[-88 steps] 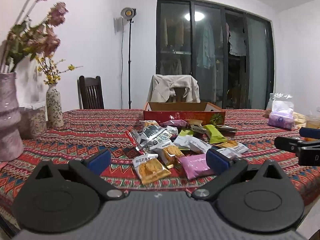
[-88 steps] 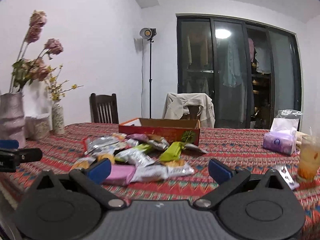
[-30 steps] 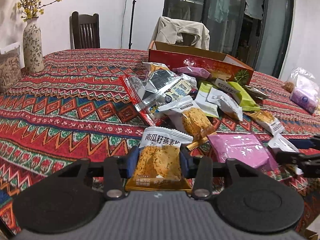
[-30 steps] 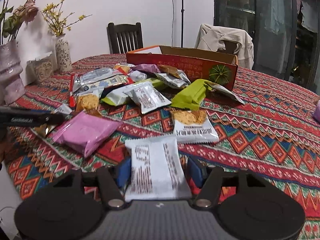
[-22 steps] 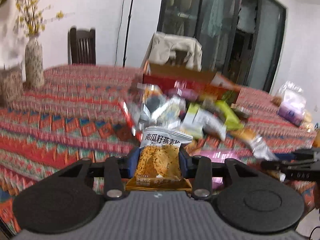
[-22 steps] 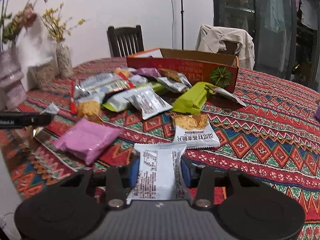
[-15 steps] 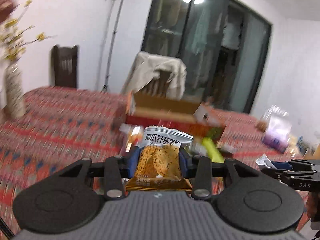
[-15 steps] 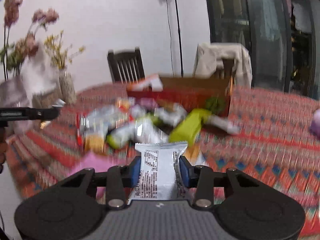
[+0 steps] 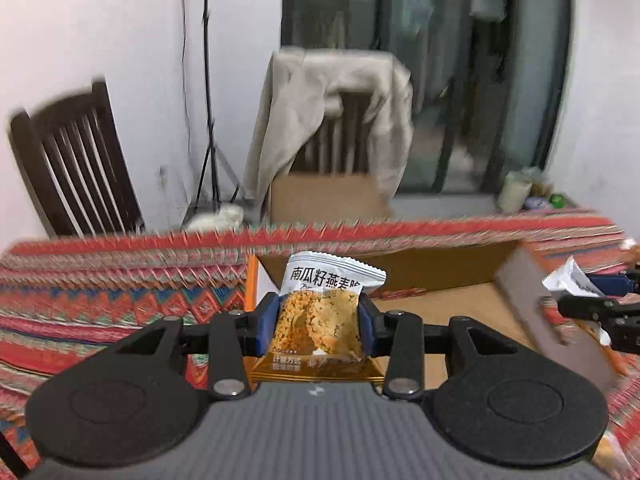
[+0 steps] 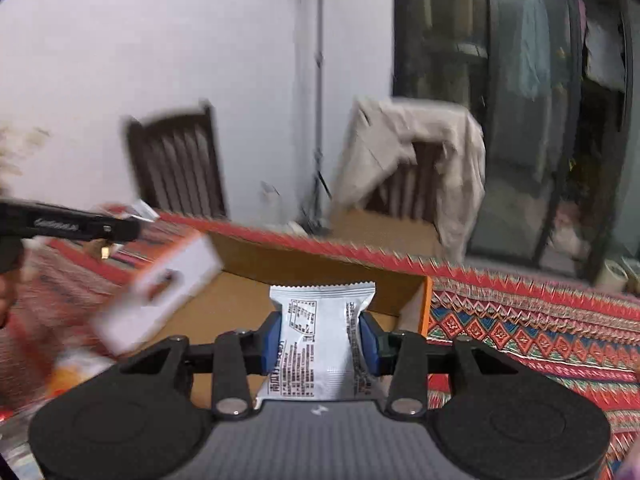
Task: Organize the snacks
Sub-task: 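Carry both packets into the cardboard box and open both grippers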
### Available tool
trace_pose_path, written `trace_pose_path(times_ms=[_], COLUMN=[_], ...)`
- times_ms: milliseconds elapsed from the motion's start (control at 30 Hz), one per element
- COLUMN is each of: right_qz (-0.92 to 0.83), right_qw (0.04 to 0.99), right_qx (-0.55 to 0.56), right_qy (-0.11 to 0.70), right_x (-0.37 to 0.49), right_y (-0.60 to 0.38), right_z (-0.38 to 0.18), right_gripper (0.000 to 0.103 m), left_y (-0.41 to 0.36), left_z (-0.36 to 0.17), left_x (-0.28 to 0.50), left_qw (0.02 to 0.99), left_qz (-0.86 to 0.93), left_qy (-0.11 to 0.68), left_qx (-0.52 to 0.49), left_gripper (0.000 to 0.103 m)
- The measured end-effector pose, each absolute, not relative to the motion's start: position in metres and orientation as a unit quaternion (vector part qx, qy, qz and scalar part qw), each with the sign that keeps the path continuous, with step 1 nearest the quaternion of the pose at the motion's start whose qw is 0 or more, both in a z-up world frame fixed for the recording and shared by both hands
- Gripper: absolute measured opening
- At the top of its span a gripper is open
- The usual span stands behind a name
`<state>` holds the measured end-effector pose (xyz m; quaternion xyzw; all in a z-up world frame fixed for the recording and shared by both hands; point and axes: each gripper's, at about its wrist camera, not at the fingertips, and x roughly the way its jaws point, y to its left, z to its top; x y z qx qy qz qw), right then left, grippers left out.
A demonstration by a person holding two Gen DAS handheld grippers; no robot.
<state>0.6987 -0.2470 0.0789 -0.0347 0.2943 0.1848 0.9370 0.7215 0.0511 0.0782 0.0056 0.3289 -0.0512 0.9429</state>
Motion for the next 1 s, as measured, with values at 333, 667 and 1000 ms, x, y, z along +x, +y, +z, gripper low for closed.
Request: trace_pose_path(times_ms=[333, 667, 1000], right_qz=[0.092, 0.094, 0.14], right_qw=[0.909, 0.922, 0.953], right_qx=[-0.145, -0.15, -0.114], right_qy=[0.38, 0.343, 0.245], right_x=[0.825, 0.809, 0.68], right_y=[-0.192, -0.192, -0.225], right_z=[0.003, 0.015, 0.098], right_gripper=[0.049, 0.072, 0.09], left_y=[0.033, 0.051, 0.083], left_z=[0.025, 0.056, 0.155], left_x=[0.769, 0.732, 0.6], left_qw=[0.918, 0.933, 0.951], left_qz=[-0.04, -0.043, -0.063], left_qy=[0.387, 0.357, 0.301], left_qx=[0.073, 0.001, -0.034], left_gripper=[0.063, 0.082, 0.099])
